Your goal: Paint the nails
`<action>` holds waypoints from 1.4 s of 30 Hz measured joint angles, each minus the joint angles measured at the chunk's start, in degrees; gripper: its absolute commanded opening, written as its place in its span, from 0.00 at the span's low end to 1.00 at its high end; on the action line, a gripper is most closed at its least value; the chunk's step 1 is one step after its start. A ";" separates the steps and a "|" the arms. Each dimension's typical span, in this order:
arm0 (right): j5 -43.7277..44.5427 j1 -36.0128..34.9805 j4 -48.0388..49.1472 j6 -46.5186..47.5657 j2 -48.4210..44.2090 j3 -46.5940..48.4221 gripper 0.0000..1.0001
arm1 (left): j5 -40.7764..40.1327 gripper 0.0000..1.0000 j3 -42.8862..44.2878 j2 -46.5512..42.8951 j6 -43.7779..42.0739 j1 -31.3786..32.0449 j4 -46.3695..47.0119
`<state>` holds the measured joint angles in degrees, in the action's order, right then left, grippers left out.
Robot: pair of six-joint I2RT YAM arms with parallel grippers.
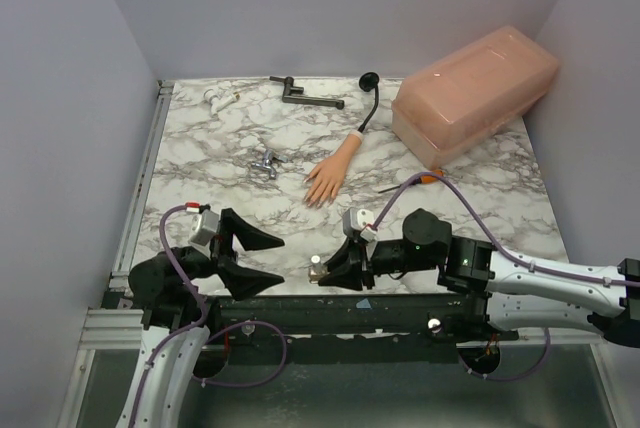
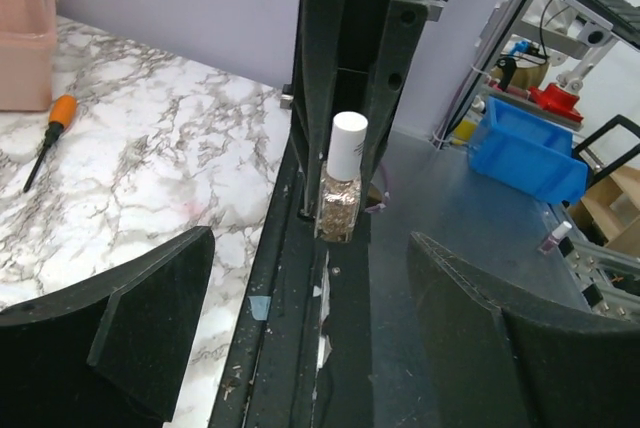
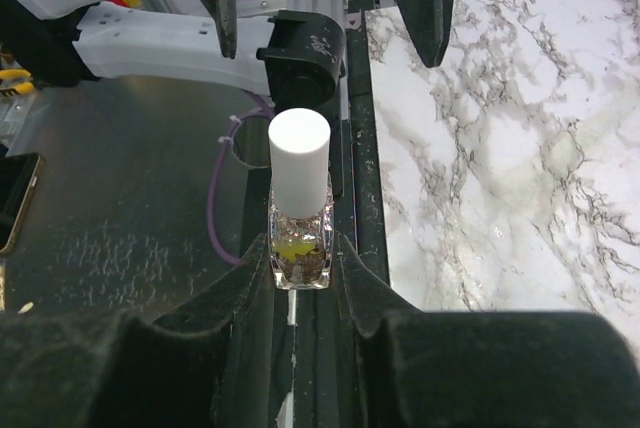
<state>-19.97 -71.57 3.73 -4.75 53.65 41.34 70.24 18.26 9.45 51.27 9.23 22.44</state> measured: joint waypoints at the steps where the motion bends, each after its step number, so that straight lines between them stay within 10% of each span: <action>1: -0.33 0.00 -0.22 -0.20 0.59 0.50 0.01 | 0.07 0.77 -0.17 0.02 1.03 0.15 1.62; 8: -1.55 0.00 -2.43 -0.11 5.31 4.98 0.01 | 1.81 0.71 1.46 1.81 2.08 1.05 4.31; 23: 0.66 0.00 -17.40 3.17 6.75 10.64 0.01 | -0.74 0.70 22.27 12.11 -28.28 13.46 -33.46; 42: 3.37 -0.02 -23.50 7.78 6.78 10.69 0.01 | -9.09 0.56 31.26 26.60 -47.17 23.02 -52.65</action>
<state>-16.60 -71.59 -19.77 3.03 60.42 52.03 61.14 49.52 36.05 4.10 32.25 -30.22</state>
